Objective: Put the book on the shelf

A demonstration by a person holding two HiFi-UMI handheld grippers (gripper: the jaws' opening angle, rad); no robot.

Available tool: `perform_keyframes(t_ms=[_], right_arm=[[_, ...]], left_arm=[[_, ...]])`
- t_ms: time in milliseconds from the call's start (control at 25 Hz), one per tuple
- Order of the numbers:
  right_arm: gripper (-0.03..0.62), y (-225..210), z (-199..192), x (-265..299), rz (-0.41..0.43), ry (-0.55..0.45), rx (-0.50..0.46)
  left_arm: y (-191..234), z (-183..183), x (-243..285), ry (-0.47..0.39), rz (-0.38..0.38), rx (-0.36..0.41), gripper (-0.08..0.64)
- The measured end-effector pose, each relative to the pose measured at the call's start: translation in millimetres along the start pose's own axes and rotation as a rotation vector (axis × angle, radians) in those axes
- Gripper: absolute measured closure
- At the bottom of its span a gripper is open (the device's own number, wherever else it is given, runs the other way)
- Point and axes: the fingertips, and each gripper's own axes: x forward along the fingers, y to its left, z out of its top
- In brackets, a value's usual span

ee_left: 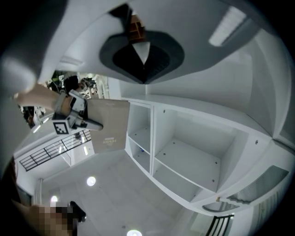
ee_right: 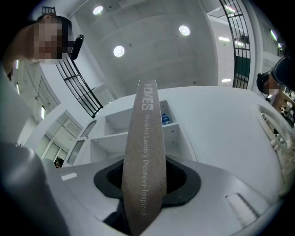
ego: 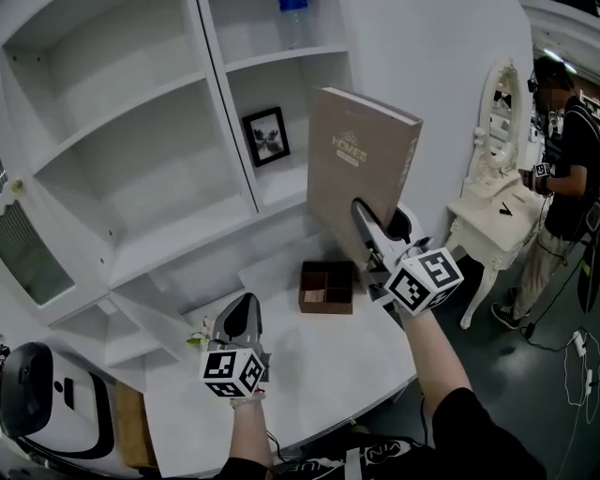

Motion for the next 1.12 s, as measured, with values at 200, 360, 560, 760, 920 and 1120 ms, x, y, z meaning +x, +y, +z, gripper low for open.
perform_keyframes(t_ms=[200, 360, 560, 760, 920, 1120], right_arm=[[0.419, -15, 16, 41, 0.022, -0.048, -0.054], [0.417, -22, 17, 70, 0.03, -0.058, -0.098], [0.417, -33, 7, 91, 0.009, -0.029, -0.147], [0.419, -44, -8, 100, -0.016, 0.026, -0.173], [0.417, -55, -14, 110, -0.043, 0.06, -0.161], [0.417, -67, -21, 126, -0.081, 0.111, -0.139]], left_arm=[[4, 3, 20, -0.002, 0.012, 0.014, 0.56], [7, 5, 31, 0.0, 0.028, 0.03, 0.56], [12, 3, 41, 0.006, 0.051, 0.039, 0.56], [13, -1, 53, 0.009, 0.055, 0.038, 0.56], [12, -4, 63, 0.014, 0.049, 0.038, 0.56], [13, -8, 71, 0.014, 0.049, 0.041, 0.56]])
